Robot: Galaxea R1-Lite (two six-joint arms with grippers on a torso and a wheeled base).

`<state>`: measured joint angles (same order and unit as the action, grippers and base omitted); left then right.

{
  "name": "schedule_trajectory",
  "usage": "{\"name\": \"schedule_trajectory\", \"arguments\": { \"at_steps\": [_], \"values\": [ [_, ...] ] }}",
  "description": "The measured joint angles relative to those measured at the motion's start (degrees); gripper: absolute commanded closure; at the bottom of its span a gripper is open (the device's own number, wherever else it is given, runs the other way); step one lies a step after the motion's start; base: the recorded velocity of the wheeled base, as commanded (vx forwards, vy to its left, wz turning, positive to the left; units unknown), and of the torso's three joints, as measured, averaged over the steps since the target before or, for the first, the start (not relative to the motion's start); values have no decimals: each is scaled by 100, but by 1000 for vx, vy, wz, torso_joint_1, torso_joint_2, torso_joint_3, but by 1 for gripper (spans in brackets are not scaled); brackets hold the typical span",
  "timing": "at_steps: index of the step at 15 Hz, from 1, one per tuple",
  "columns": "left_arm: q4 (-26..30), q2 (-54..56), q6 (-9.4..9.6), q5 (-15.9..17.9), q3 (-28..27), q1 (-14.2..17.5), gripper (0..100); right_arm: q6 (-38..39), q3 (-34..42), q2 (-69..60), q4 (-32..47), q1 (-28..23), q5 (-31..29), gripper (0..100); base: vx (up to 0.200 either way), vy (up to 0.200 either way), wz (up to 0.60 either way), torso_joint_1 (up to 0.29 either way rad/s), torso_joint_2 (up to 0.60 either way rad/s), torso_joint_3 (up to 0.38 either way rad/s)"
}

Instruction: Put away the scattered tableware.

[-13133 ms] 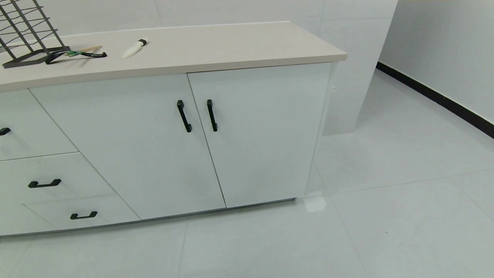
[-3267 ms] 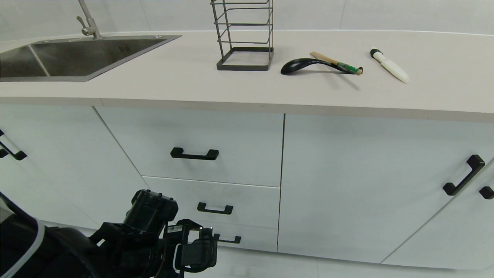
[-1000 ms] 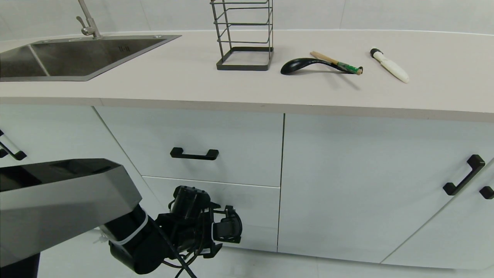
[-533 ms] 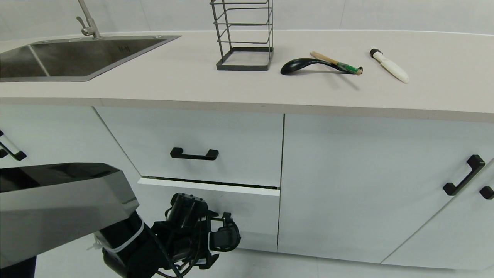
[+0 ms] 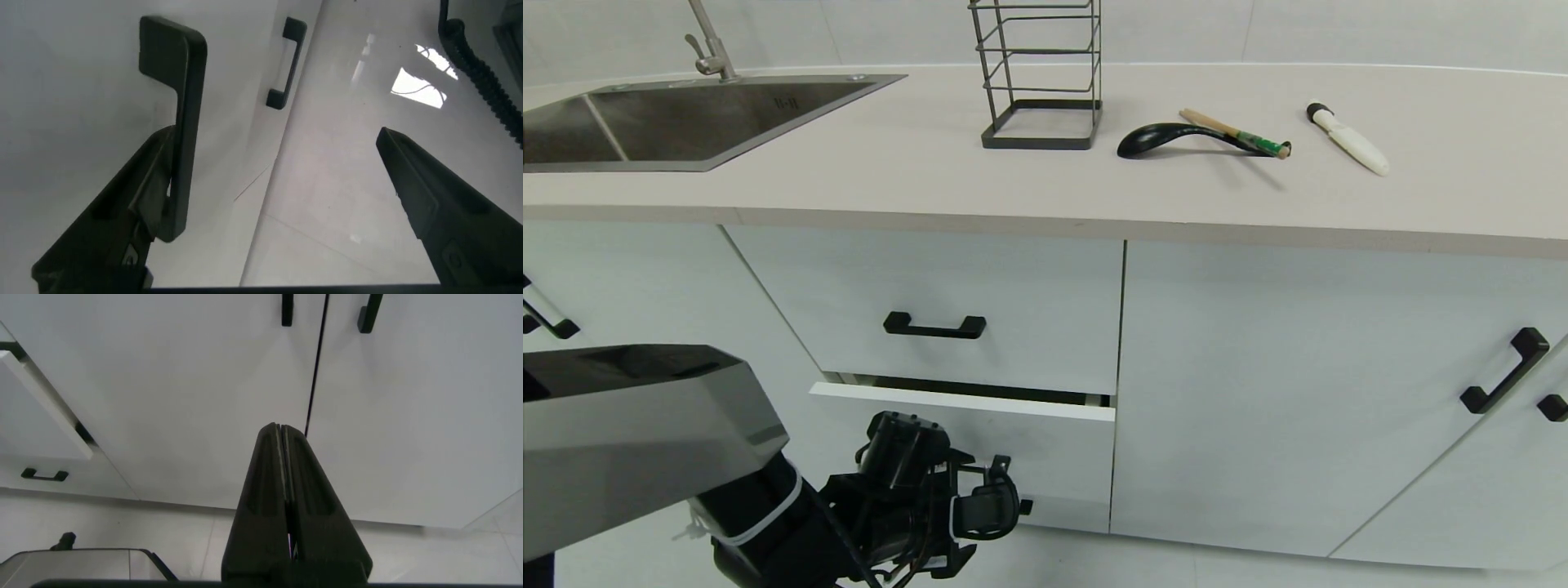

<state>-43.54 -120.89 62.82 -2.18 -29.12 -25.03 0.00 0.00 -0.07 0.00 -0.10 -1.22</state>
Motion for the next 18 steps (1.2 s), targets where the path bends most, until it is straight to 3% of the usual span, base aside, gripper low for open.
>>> {"name": "schedule_trajectory", "arguments": {
  "at_steps": [9, 11, 13, 18],
  "values": [
    [0, 1340, -30, 187, 755, -178, 0, 0, 0, 2, 0, 0, 0, 100, 0, 0, 0, 0, 0, 0],
    [28, 1872, -258, 202, 897, -388, 0, 0, 0, 0, 0, 0, 0, 100, 0, 0, 0, 0, 0, 0],
    [154, 2380, -652, 208, 975, -727, 0, 0, 0, 2, 0, 0, 0, 100, 0, 0, 0, 0, 0, 0],
    [211, 2621, -964, 205, 727, -870, 0, 0, 0, 0, 0, 0, 0, 100, 0, 0, 0, 0, 0, 0]
  ]
}}
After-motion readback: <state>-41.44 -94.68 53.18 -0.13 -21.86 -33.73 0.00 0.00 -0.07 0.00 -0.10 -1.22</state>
